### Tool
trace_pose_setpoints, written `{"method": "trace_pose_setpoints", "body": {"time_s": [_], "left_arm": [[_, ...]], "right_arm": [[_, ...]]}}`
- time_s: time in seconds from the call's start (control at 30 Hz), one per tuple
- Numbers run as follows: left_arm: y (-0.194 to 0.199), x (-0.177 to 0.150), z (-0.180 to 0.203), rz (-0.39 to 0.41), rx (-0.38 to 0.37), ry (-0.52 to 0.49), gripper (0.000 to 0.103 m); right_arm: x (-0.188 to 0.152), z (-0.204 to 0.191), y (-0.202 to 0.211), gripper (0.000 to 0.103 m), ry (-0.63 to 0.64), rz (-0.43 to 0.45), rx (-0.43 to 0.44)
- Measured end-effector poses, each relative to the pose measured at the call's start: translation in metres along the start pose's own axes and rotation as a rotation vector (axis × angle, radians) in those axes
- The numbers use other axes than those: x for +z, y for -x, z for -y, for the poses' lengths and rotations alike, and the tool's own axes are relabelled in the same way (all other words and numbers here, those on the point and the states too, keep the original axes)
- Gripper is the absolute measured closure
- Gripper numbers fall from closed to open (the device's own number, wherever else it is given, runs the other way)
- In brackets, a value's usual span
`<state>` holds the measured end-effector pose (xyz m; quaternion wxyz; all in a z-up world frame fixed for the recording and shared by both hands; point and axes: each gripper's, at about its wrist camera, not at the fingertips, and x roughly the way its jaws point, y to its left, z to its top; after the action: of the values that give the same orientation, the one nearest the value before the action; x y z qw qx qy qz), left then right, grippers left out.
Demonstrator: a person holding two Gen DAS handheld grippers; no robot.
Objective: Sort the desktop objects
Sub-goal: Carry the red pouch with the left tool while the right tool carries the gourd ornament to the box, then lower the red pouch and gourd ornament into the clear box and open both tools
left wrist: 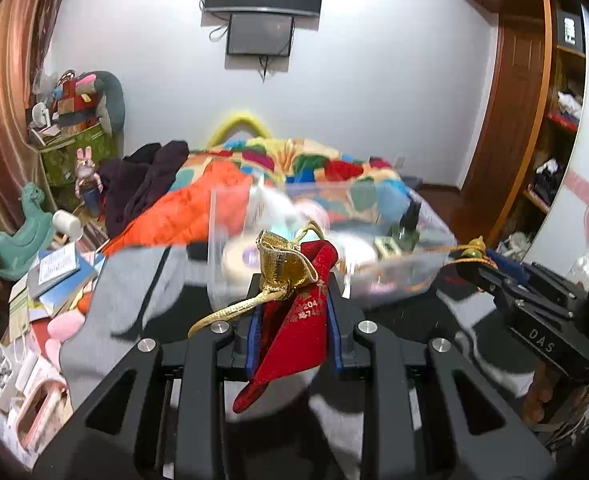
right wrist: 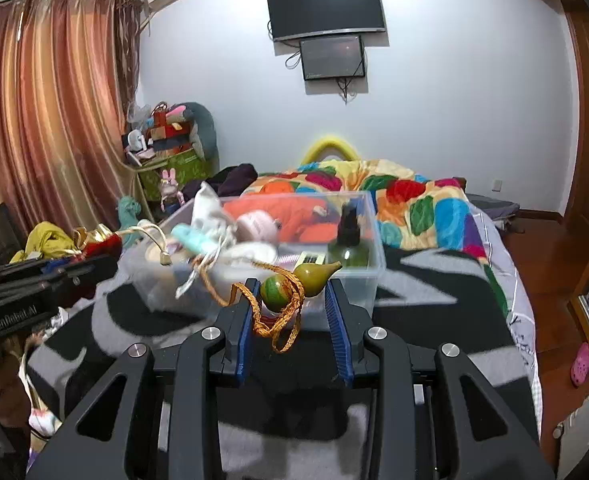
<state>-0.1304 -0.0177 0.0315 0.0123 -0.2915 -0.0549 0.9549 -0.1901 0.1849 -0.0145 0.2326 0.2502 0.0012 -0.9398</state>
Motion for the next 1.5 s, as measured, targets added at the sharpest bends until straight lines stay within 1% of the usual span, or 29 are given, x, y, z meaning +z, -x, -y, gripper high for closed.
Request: {"method": "trace_pose_setpoints", "body": {"time_s": [0.03, 0.17, 0.23, 0.3, 0.37, 0.47, 0.53, 0.6, 0.63, 0.67, 0.7, 0.73, 0.77, 0.8, 0.87, 0.9, 0.93, 1.0, 1.03, 1.1, 1.13, 1.17, 1.37, 1.43, 1.5], "left_arm": [[0.0, 0.006, -0.002, 0.005, -0.016, 0.015, 0.077], [-0.004, 0.028, -0.01, -0.005, -0.158, 0.085, 0.077], [-0.007, 0.036, -0.011, -0.004, -0.18, 0.096, 0.077], [-0.013, 0.043, -0.01, 0.001, -0.173, 0.099, 0.077], [-0.022, 0.05, -0.01, 0.006, -0.149, 0.097, 0.077], [-0.044, 0.058, -0.008, -0.024, -0.139, 0.093, 0.077], [-0.06, 0.061, -0.005, -0.057, -0.146, 0.087, 0.077], [-0.073, 0.064, 0.0, -0.077, -0.126, 0.06, 0.076], [-0.08, 0.064, 0.003, -0.092, -0.112, 0.047, 0.075], [-0.086, 0.063, 0.006, -0.111, -0.112, 0.034, 0.072], [-0.092, 0.062, 0.009, -0.133, -0.126, 0.027, 0.07], [-0.096, 0.06, 0.01, -0.155, -0.149, 0.026, 0.065], [-0.099, 0.057, 0.01, -0.17, -0.161, 0.029, 0.06], [-0.098, 0.055, 0.01, -0.171, -0.165, 0.032, 0.058], [-0.096, 0.054, 0.009, -0.159, -0.154, 0.035, 0.052], [-0.093, 0.054, 0.009, -0.151, -0.148, 0.035, 0.049], [-0.091, 0.054, 0.009, -0.144, -0.148, 0.039, 0.043], [-0.088, 0.057, 0.009, -0.142, -0.161, 0.048, 0.041], [-0.086, 0.058, 0.01, -0.141, -0.167, 0.048, 0.039], [-0.08, 0.061, 0.01, -0.131, -0.165, 0.042, 0.035], [-0.077, 0.063, 0.01, -0.126, -0.165, 0.042, 0.031], [-0.074, 0.065, 0.01, -0.122, -0.169, 0.043, 0.029], [-0.057, 0.071, 0.007, -0.095, -0.166, 0.057, 0.029], [-0.05, 0.071, 0.008, -0.094, -0.169, 0.06, 0.026], [-0.044, 0.069, 0.01, -0.093, -0.179, 0.054, 0.024]], "right_arm": [[0.004, 0.002, -0.001, 0.073, 0.0, 0.004, 0.0], [0.026, 0.005, -0.006, 0.073, 0.009, 0.038, -0.013], [0.036, 0.005, -0.012, 0.073, 0.009, 0.048, 0.001], [0.045, 0.003, -0.02, 0.073, 0.014, 0.049, 0.02], [0.048, -0.002, -0.029, 0.073, 0.028, 0.041, 0.019], [0.049, -0.013, -0.047, 0.073, 0.087, 0.023, -0.015], [0.049, -0.023, -0.06, 0.073, 0.16, 0.007, -0.057], [0.049, -0.028, -0.072, 0.073, 0.215, -0.018, -0.082], [0.048, -0.03, -0.077, 0.073, 0.241, -0.032, -0.092], [0.047, -0.032, -0.08, 0.073, 0.259, -0.042, -0.096], [0.045, -0.033, -0.083, 0.073, 0.28, -0.053, -0.098], [0.044, -0.034, -0.083, 0.073, 0.293, -0.055, -0.101], [0.042, -0.034, -0.082, 0.07, 0.307, -0.053, -0.106], [0.039, -0.035, -0.08, 0.066, 0.32, -0.048, -0.113], [0.037, -0.034, -0.074, 0.043, 0.32, -0.026, -0.116], [0.036, -0.034, -0.068, 0.039, 0.315, -0.008, -0.111], [0.036, -0.034, -0.063, 0.038, 0.313, 0.003, -0.1], [0.037, -0.034, -0.057, 0.037, 0.312, 0.02, -0.098], [0.037, -0.035, -0.053, 0.035, 0.318, 0.032, -0.111], [0.037, -0.038, -0.045, 0.027, 0.331, 0.051, -0.13], [0.037, -0.038, -0.041, 0.022, 0.334, 0.059, -0.134], [0.038, -0.039, -0.038, 0.022, 0.336, 0.07, -0.138], [0.037, -0.044, -0.012, 0.02, 0.365, 0.114, -0.141], [0.035, -0.048, -0.006, 0.019, 0.39, 0.131, -0.15], [0.033, -0.053, 0.0, 0.016, 0.426, 0.151, -0.168]]}}
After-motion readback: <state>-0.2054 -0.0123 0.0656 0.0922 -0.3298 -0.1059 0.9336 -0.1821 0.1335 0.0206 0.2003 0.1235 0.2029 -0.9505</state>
